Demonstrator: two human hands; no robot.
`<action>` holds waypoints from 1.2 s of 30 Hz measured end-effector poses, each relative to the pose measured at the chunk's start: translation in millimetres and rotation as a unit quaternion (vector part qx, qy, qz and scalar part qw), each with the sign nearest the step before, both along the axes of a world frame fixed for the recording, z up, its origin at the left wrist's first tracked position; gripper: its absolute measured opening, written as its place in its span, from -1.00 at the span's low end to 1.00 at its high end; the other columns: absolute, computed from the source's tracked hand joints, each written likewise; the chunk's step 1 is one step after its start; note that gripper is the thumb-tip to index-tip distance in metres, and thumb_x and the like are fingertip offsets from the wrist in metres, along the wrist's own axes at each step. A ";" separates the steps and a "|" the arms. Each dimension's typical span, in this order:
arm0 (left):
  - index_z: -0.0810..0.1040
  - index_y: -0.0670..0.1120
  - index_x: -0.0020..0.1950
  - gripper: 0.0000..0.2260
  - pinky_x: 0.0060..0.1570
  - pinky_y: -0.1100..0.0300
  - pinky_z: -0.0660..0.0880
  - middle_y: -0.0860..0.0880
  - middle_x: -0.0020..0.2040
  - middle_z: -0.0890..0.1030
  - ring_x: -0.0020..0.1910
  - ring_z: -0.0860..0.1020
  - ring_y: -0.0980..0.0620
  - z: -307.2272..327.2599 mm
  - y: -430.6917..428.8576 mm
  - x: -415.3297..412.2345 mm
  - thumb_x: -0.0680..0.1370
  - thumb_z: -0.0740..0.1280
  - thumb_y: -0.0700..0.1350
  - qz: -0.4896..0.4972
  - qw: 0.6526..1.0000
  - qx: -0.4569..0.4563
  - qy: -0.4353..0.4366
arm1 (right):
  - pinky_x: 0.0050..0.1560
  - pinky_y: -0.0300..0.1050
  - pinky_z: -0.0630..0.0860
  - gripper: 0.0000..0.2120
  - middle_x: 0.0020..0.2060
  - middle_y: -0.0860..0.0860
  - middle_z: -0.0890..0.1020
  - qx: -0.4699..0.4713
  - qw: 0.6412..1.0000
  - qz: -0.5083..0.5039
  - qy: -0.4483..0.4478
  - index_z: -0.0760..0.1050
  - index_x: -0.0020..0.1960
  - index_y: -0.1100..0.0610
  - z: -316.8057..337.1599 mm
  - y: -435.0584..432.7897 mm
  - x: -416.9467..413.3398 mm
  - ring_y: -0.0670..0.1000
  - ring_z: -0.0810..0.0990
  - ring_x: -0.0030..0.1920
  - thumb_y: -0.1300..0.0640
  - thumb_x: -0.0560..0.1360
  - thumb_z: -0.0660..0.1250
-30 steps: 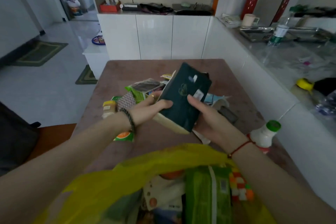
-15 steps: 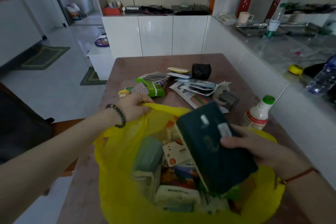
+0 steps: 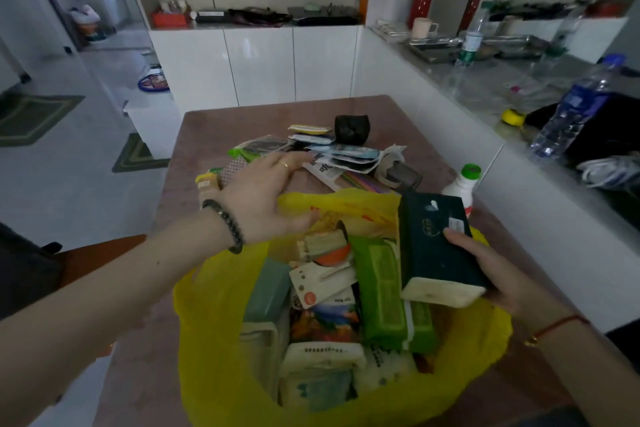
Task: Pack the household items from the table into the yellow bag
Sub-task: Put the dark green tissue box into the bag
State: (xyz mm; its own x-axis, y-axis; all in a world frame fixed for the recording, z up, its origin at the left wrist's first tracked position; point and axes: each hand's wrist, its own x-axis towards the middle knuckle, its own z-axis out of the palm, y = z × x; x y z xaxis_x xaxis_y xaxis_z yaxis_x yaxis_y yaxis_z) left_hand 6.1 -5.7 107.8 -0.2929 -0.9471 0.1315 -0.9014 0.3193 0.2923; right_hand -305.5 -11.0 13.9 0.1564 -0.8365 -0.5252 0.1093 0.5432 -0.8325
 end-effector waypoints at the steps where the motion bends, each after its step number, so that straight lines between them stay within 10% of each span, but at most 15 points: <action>1: 0.29 0.03 0.38 -0.33 0.28 0.11 0.36 -0.04 0.28 0.45 0.29 0.41 -0.05 5.0 6.1 -15.1 0.33 0.25 0.26 -0.051 0.996 -0.069 -0.024 | -0.40 -0.14 0.62 -0.09 -0.20 0.13 0.73 -0.003 1.000 0.006 0.001 0.50 0.11 0.13 -1.0 1.6 -5.0 0.08 0.71 -0.28 -0.13 -0.19 0.64; 4: 0.27 0.05 0.40 -0.36 0.35 0.02 0.30 -0.04 0.34 0.41 0.34 0.36 -0.06 8.8 23.0 -72.4 0.37 0.23 0.27 -0.183 0.971 -0.140 -0.065 | -0.40 -0.17 0.61 -0.44 -0.24 0.11 0.73 -0.010 1.000 0.014 0.014 0.49 0.12 0.14 0.9 3.4 -8.7 0.06 0.71 -0.30 -0.07 0.18 0.44; 9: -0.11 0.12 0.49 -0.15 0.35 0.11 0.29 0.00 0.51 0.08 0.43 0.24 -0.03 -39.8 14.1 -154.7 0.37 0.32 0.28 -0.072 0.973 0.205 0.077 | -0.14 -0.11 0.60 -0.54 -0.06 0.09 0.71 -0.056 0.997 0.021 0.041 0.51 0.11 0.06 -3.8 4.3 -13.1 0.08 0.69 -0.08 -0.09 0.26 0.38; 13: -0.15 0.02 0.49 -0.08 0.26 -0.01 0.45 -0.10 0.39 0.37 0.28 0.45 -0.08 -80.2 -3.7 -178.8 0.37 0.43 0.09 0.123 0.836 0.329 0.422 | -0.04 -0.14 0.59 -0.57 0.05 -0.01 0.63 -0.096 0.991 0.036 0.082 0.41 0.21 -0.05 -5.2 14.0 -17.2 -0.01 0.63 0.02 -0.15 0.39 0.31; 19: 0.11 0.00 0.46 -0.18 0.19 -0.01 0.48 -0.08 0.23 0.50 0.15 0.52 -0.10 -92.9 -2.1 -191.4 0.33 0.49 -0.03 0.211 0.743 0.365 0.520 | -0.02 -0.19 0.52 -0.63 0.16 0.02 0.55 -0.118 0.985 0.057 0.109 0.35 0.36 0.02 -6.6 17.1 -54.3 0.01 0.56 0.08 0.00 0.57 0.13; 25: -0.22 0.06 0.49 0.01 0.19 0.08 0.37 -0.05 0.30 0.39 0.25 0.42 -0.03 -87.8 15.5 -217.7 0.34 0.49 -0.16 0.215 0.781 0.269 0.521 | -0.06 -0.25 0.56 -0.73 0.10 -0.08 0.57 -0.167 0.973 0.137 0.079 0.37 0.22 -0.15 -14.2 22.5 -61.5 -0.16 0.56 0.03 0.10 0.56 0.19; 31: -0.13 0.03 0.50 -0.15 0.06 0.12 0.41 -0.06 0.19 0.41 0.06 0.43 0.00 -86.6 26.8 -223.1 0.43 0.40 -0.24 0.231 0.788 0.211 0.530 | 0.34 -0.07 0.29 -0.46 0.37 0.09 0.36 -0.278 0.884 -0.014 0.374 0.27 0.43 0.09 -39.2 18.6 -81.2 0.07 0.29 0.40 0.03 0.49 0.31; 34: -0.12 0.02 0.50 -0.19 0.04 0.11 0.42 0.03 0.01 0.45 0.00 0.46 0.01 -85.5 32.0 -220.4 0.45 0.36 -0.25 0.227 0.792 0.207 0.527 | 0.28 0.02 0.41 -0.36 0.35 0.19 0.41 -0.084 0.957 -0.007 0.278 0.21 0.44 0.22 -57.8 17.1 -89.6 0.15 0.43 0.31 0.05 0.46 0.36; 36: -0.11 0.04 0.49 -0.19 0.02 0.10 0.44 0.07 -0.04 0.46 -0.01 0.48 0.01 -86.7 36.0 -221.5 0.46 0.36 -0.25 0.222 0.805 0.209 0.509 | -0.14 -0.08 0.61 -0.71 -0.08 0.19 0.64 -0.037 0.987 -0.011 0.159 0.49 0.16 0.30 -61.1 18.7 -92.8 0.05 0.65 -0.15 0.16 0.51 0.30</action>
State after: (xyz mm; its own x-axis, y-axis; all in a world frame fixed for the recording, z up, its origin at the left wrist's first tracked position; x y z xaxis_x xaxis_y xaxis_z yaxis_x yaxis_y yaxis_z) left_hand -215.4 30.2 21.1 0.1439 -0.9525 -0.2683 -0.1255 -0.2865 0.9498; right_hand -398.3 7.7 -47.2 -0.0256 -0.8753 -0.4829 -0.1521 0.4808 -0.8635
